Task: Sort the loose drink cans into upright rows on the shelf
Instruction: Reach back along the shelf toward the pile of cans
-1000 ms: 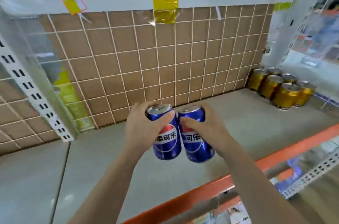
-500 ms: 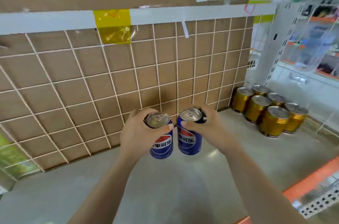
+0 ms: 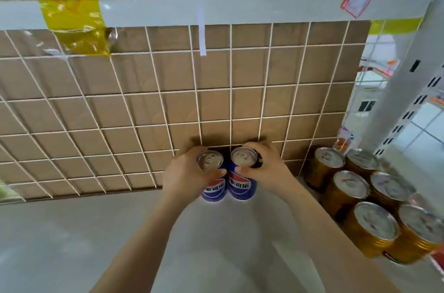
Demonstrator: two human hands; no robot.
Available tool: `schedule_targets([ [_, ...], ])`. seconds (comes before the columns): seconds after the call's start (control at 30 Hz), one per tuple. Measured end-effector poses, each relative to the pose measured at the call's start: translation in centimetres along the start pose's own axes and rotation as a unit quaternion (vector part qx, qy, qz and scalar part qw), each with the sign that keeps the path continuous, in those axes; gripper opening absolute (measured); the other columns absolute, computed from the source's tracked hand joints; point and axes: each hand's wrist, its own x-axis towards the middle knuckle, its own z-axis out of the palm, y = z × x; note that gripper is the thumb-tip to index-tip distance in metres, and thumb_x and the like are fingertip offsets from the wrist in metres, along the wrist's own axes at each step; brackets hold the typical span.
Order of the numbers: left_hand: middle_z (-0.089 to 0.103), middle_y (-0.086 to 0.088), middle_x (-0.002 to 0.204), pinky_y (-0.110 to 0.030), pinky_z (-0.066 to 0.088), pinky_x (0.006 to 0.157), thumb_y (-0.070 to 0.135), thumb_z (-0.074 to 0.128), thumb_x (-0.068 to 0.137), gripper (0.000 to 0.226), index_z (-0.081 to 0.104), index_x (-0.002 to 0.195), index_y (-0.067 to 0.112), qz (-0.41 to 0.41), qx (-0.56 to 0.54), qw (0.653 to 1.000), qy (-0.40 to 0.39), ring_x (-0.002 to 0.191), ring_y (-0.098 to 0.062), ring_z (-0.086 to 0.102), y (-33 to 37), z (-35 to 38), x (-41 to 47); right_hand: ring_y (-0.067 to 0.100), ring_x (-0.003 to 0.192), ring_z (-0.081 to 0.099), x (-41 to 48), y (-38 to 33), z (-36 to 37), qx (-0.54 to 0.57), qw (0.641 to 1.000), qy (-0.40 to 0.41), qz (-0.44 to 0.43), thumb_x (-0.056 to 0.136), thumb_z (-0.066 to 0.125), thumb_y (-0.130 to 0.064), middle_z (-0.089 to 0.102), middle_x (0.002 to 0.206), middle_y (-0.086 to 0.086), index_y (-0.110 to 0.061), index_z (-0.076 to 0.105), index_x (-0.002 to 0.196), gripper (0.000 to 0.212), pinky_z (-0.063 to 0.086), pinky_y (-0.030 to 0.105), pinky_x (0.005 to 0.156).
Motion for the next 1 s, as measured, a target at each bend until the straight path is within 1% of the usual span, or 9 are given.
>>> schedule_targets([
  [0.13, 0.051, 0.006, 0.126, -0.024, 0.045, 0.071, 0.050, 0.076, 0.067, 0.059, 0.058, 0.118, 0.024, -0.024, 0.027, 0.999, 0.001, 0.097, -0.015, 0.057, 0.9, 0.3, 0.4, 0.015, 0.109, 0.050, 0.5, 0.2, -0.4, -0.031, 0.999, -0.034, -0.021, 0.075, 0.076, -0.023, 0.045, 0.118, -0.002, -0.022, 0.050, 0.119, 0.052, 0.045, 0.028, 0.094],
  [0.27, 0.050, 0.001, 0.129, -0.027, 0.048, 0.081, 0.039, 0.079, 0.068, 0.061, 0.056, 0.122, 0.021, -0.037, 0.019, 0.999, 0.001, 0.105, -0.018, 0.054, 0.7, 0.1, 0.1, 0.009, 0.104, 0.044, 0.3, 0.0, -0.5, -0.041, 0.997, -0.053, -0.040, 0.079, 0.073, -0.021, 0.035, 0.113, -0.008, -0.024, 0.047, 0.123, 0.051, 0.039, 0.021, 0.091],
  [0.33, 0.051, -0.001, 0.128, -0.026, 0.047, 0.080, 0.038, 0.080, 0.068, 0.062, 0.056, 0.123, 0.019, -0.041, 0.017, 0.999, 0.009, 0.105, -0.018, 0.054, 0.7, 0.1, 0.1, 0.009, 0.104, 0.044, 0.2, -0.2, -0.6, -0.045, 0.996, -0.062, -0.047, 0.080, 0.073, -0.020, 0.035, 0.114, -0.007, -0.023, 0.047, 0.123, 0.051, 0.038, 0.020, 0.090],
  [0.47, 0.052, -0.001, 0.125, -0.025, 0.047, 0.076, 0.044, 0.079, 0.067, 0.064, 0.056, 0.122, 0.019, -0.057, 0.022, 0.998, 0.030, 0.102, -0.018, 0.055, 0.8, 0.5, 0.0, 0.015, 0.112, 0.049, 0.3, -0.6, -0.8, -0.066, 0.995, -0.057, -0.054, 0.079, 0.073, -0.019, 0.044, 0.121, -0.004, -0.024, 0.049, 0.124, 0.051, 0.041, 0.021, 0.090],
  [0.6, 0.051, -0.002, 0.123, -0.029, 0.049, 0.078, 0.052, 0.076, 0.066, 0.071, 0.052, 0.124, 0.018, -0.084, 0.042, 0.995, 0.045, 0.105, -0.021, 0.055, 1.0, 0.7, -0.1, 0.017, 0.123, 0.046, 0.0, -0.8, -0.9, -0.111, 0.991, -0.042, -0.069, 0.082, 0.070, -0.021, 0.047, 0.135, -0.003, -0.023, 0.040, 0.137, 0.062, 0.042, 0.030, 0.101],
  [0.7, 0.052, -0.003, 0.123, -0.031, 0.051, 0.080, 0.051, 0.077, 0.066, 0.071, 0.051, 0.123, 0.018, -0.075, 0.036, 0.995, 0.047, 0.105, -0.022, 0.056, 0.9, 0.7, -0.3, 0.017, 0.125, 0.045, -0.2, -0.9, -0.9, -0.111, 0.990, -0.044, -0.075, 0.084, 0.068, -0.019, 0.048, 0.137, -0.003, -0.022, 0.039, 0.138, 0.062, 0.042, 0.031, 0.103],
  [0.8, 0.052, -0.004, 0.122, -0.032, 0.051, 0.081, 0.046, 0.079, 0.065, 0.073, 0.049, 0.125, 0.017, -0.072, -0.006, 0.996, 0.048, 0.106, -0.023, 0.056, 0.4, 0.8, -0.8, 0.018, 0.125, 0.047, -0.5, -0.9, -0.7, -0.110, 0.990, -0.046, -0.070, 0.085, 0.066, -0.016, 0.049, 0.137, -0.001, -0.022, 0.037, 0.138, 0.060, 0.043, 0.032, 0.102],
  [0.9, 0.052, -0.004, 0.122, -0.032, 0.051, 0.082, 0.045, 0.080, 0.065, 0.074, 0.047, 0.125, 0.017, -0.083, -0.039, 0.994, 0.056, 0.107, -0.022, 0.055, 0.3, 1.0, -1.3, 0.020, 0.127, 0.044, -0.8, -0.8, -0.2, -0.116, 0.991, -0.019, -0.057, 0.086, 0.065, -0.018, 0.043, 0.141, 0.000, -0.023, 0.031, 0.141, 0.065, 0.042, 0.031, 0.100],
  [1.0, 0.048, -0.005, 0.128, -0.031, 0.047, 0.086, 0.041, 0.078, 0.069, 0.075, 0.041, 0.130, 0.016, -0.083, -0.057, 0.994, 0.036, 0.114, -0.024, 0.052, 0.2, 0.7, -1.9, 0.022, 0.130, 0.040, -1.1, -0.8, 0.2, -0.111, 0.993, 0.013, -0.041, 0.084, 0.068, -0.018, 0.033, 0.145, 0.003, -0.022, 0.026, 0.144, 0.073, 0.040, 0.031, 0.101],
])
